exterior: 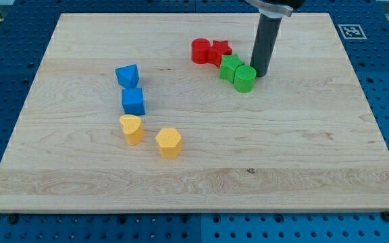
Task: Push the green circle parallel to the right of blue cube
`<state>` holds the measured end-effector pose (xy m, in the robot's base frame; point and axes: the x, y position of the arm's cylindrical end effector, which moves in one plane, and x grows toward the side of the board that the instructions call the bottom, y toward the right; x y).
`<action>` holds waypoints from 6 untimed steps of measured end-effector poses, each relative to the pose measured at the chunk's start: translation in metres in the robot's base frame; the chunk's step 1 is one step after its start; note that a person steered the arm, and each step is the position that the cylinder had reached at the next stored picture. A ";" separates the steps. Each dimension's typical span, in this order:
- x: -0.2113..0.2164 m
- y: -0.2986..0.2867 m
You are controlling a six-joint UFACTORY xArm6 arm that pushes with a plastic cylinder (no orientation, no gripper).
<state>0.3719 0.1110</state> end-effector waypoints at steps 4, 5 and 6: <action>0.009 -0.012; 0.042 -0.016; 0.064 -0.018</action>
